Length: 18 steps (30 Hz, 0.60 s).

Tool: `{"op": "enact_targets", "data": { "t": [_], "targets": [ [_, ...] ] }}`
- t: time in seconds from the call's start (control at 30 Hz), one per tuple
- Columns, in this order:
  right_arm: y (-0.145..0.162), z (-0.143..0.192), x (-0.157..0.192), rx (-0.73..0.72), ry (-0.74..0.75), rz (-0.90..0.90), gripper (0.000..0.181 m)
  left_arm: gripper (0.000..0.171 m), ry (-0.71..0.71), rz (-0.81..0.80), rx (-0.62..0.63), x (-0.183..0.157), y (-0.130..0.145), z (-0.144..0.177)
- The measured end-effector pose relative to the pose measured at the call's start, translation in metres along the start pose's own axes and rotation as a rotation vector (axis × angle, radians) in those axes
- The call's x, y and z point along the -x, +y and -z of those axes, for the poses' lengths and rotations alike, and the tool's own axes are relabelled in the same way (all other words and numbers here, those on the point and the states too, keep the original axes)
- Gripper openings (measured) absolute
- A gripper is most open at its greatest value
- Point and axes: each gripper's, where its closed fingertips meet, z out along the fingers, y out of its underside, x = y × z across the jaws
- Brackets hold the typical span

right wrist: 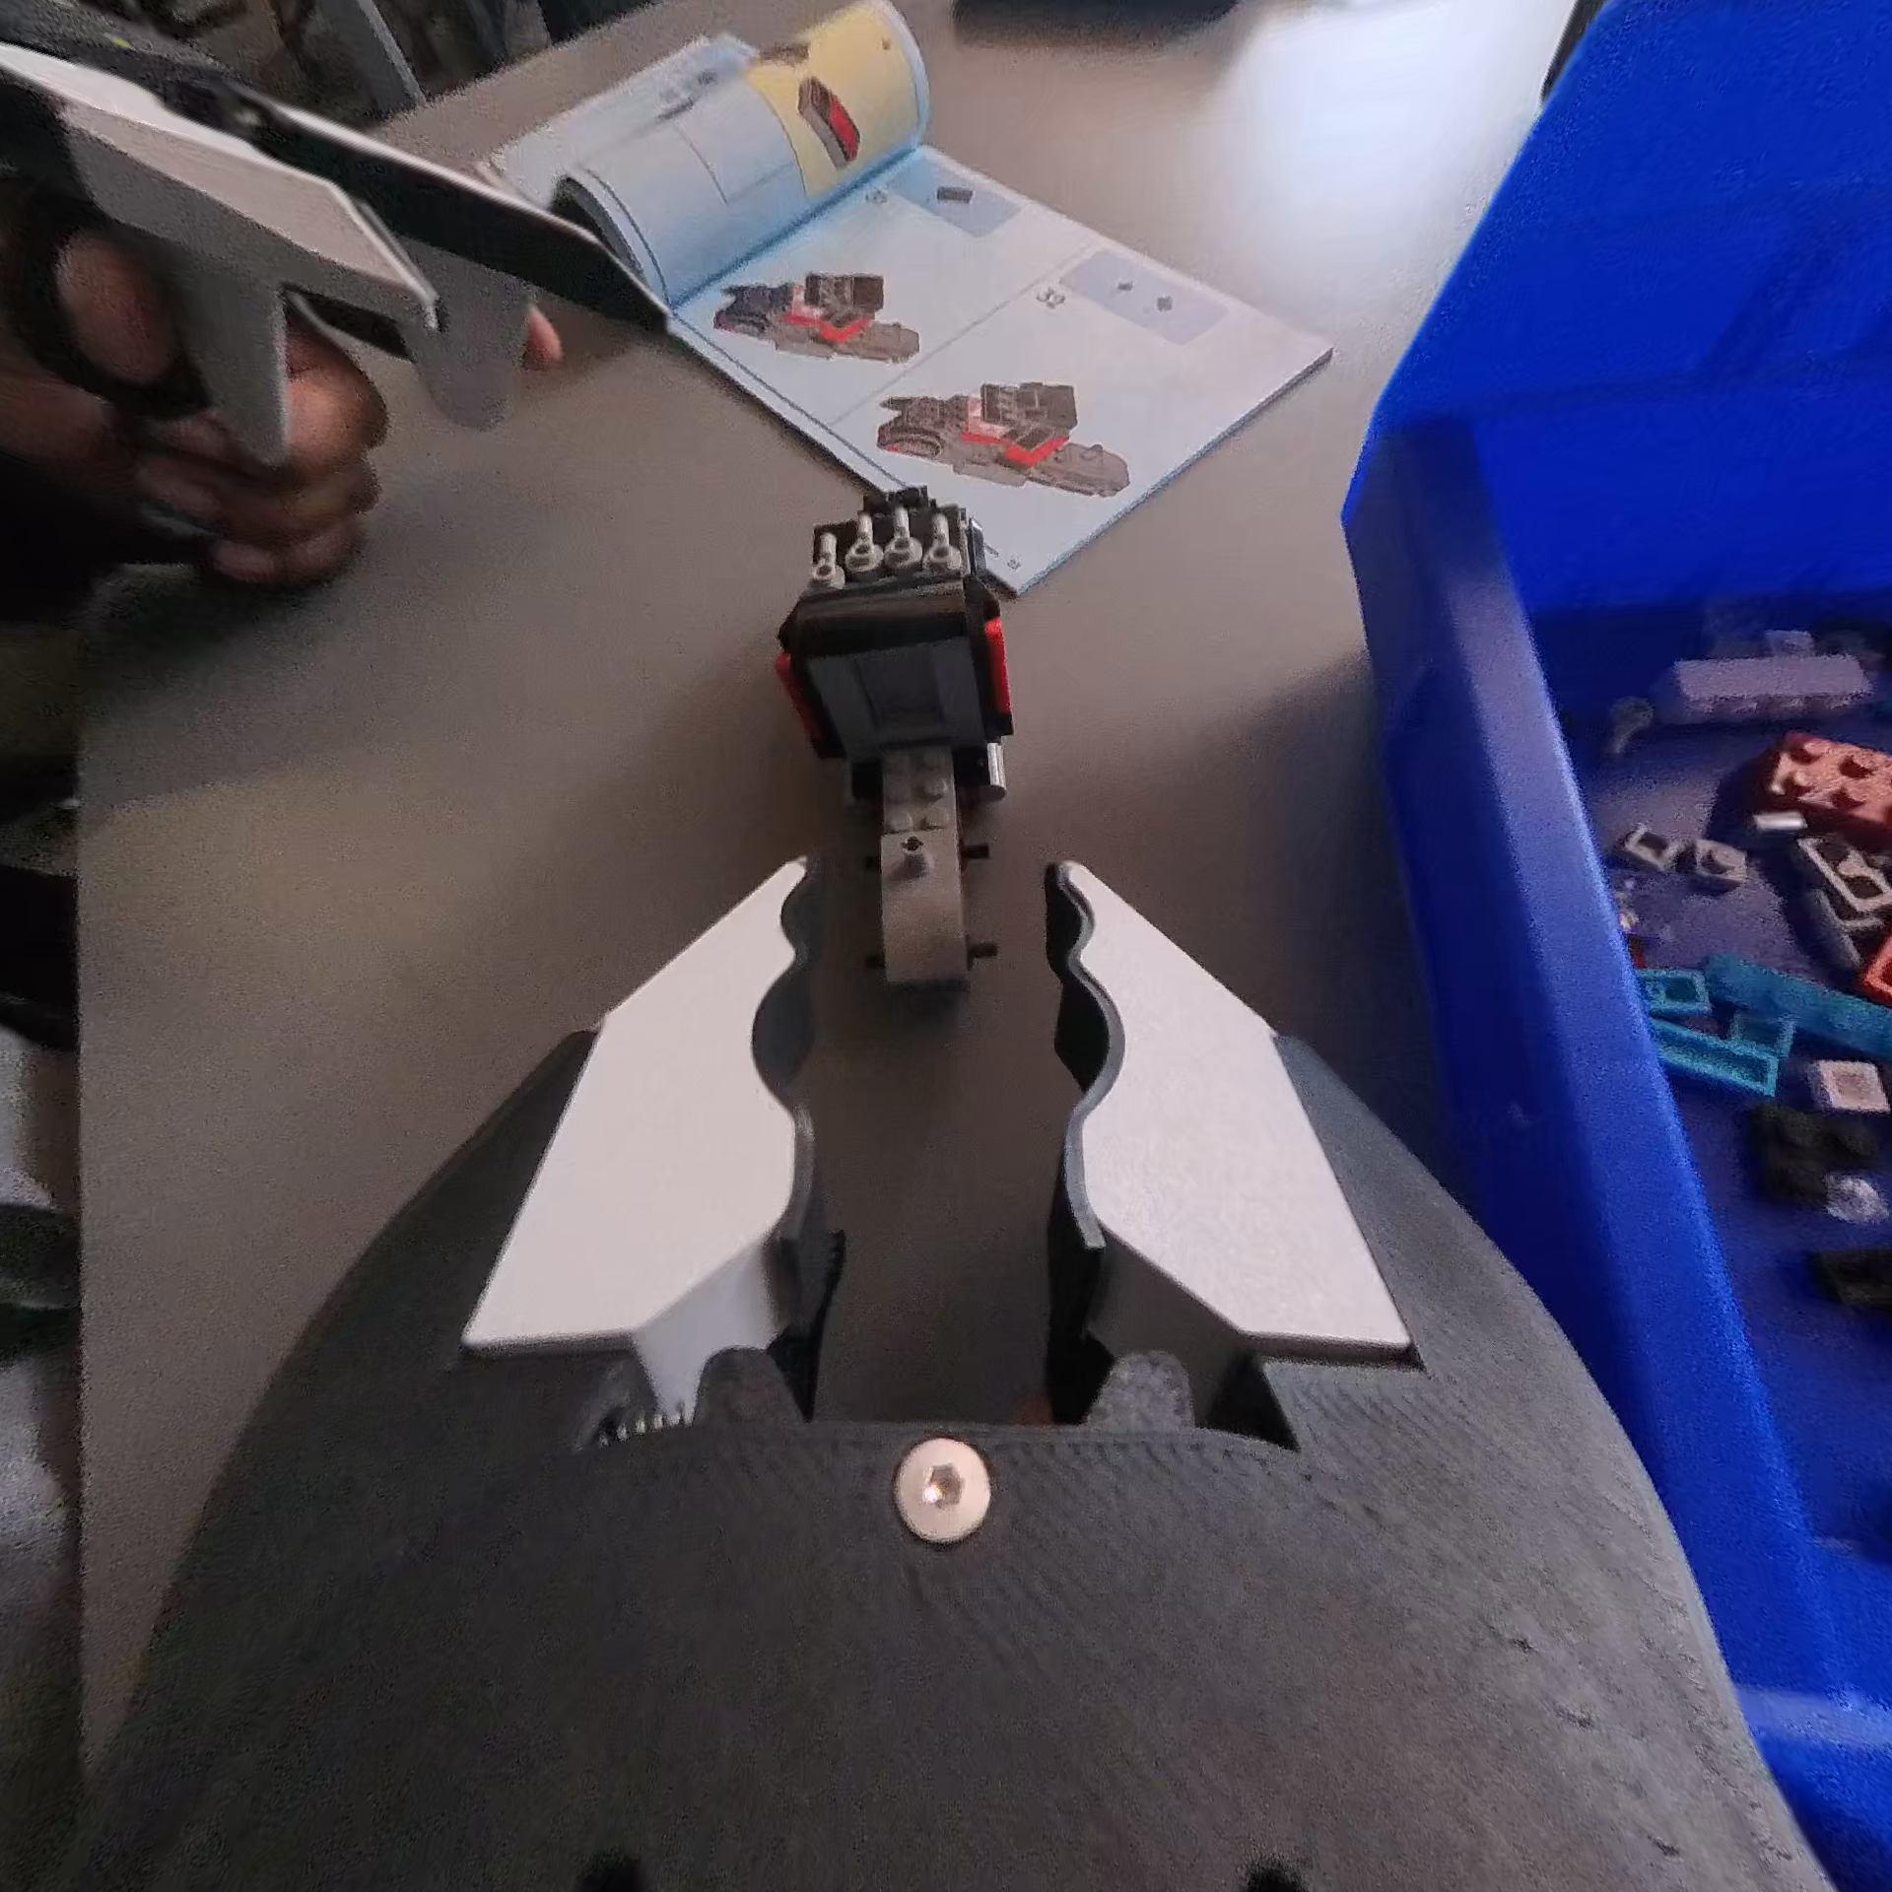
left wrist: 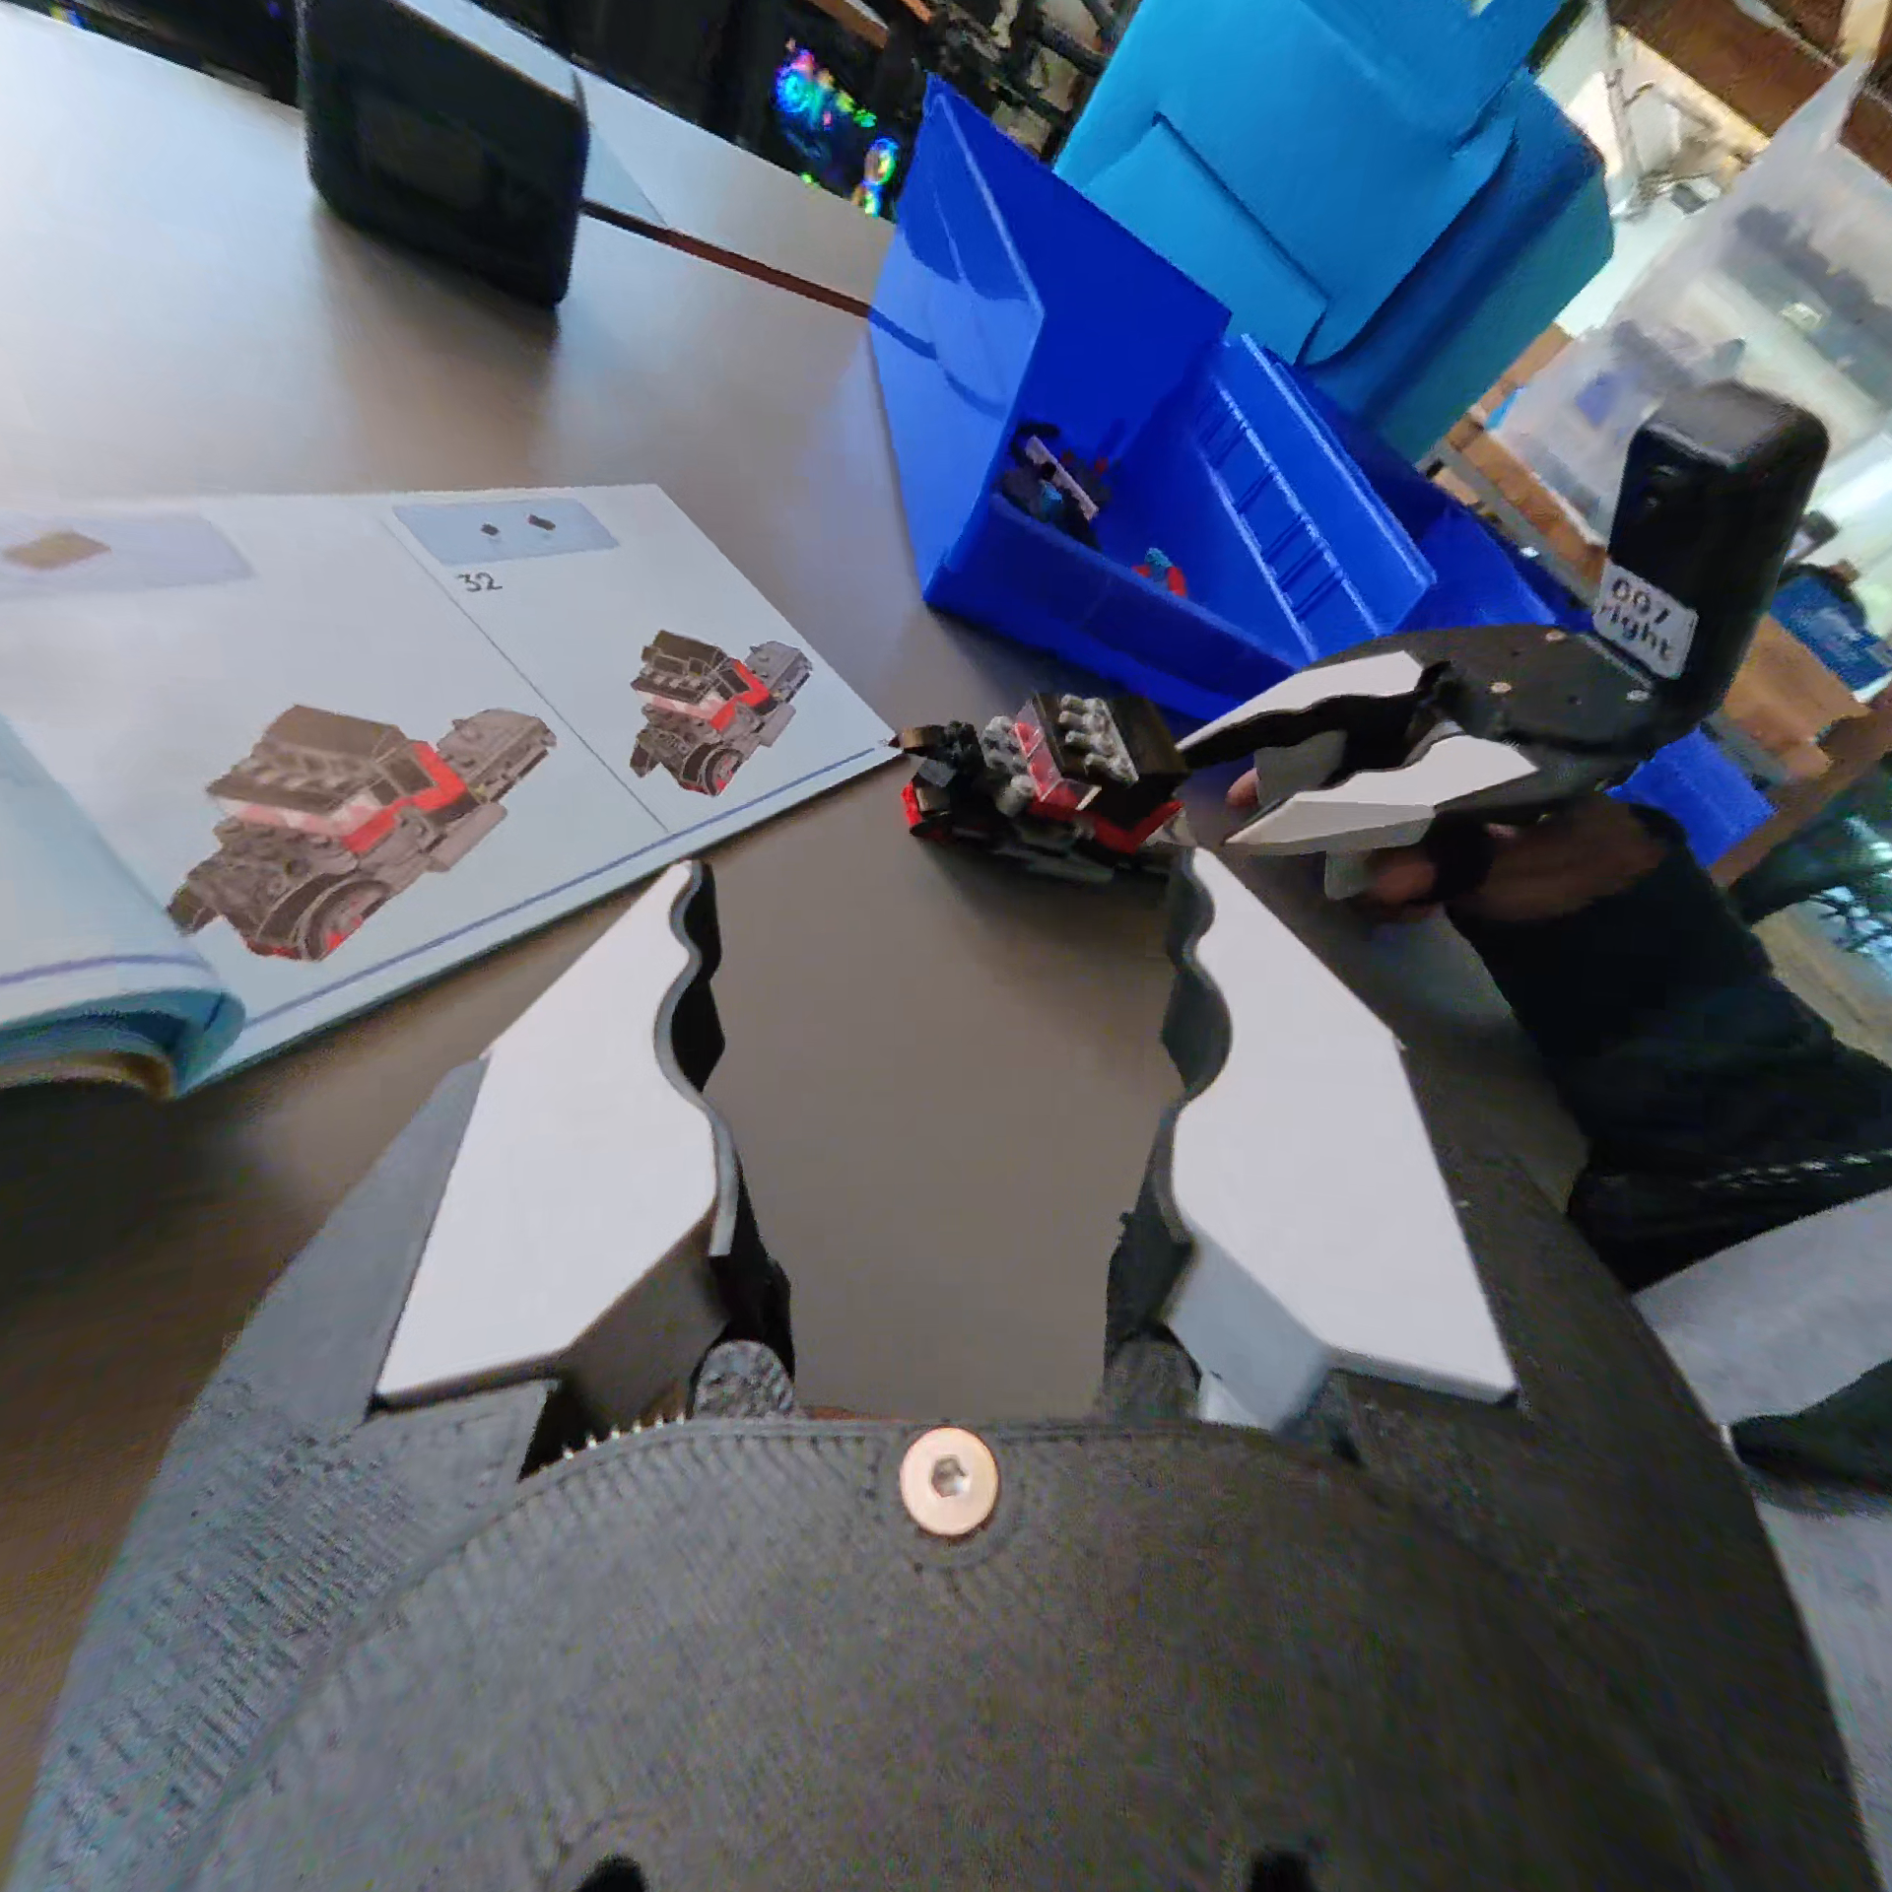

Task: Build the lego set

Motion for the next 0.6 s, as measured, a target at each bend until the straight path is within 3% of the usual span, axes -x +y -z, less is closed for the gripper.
{"op": "enact_targets", "data": {
  "t": [0.33,0.6],
  "targets": [
    [0.001,0.042,-0.011,-0.164,0.024,-0.056,0.038,0.082,0.075,0.005,-0.006,-0.003,-0.019,-0.042],
    [-0.005,0.051,-0.012,-0.234,-0.090,-0.161,0.035,0.076,0.048,0.011,0.012,0.001,-0.023,-0.060]
  ]
}}
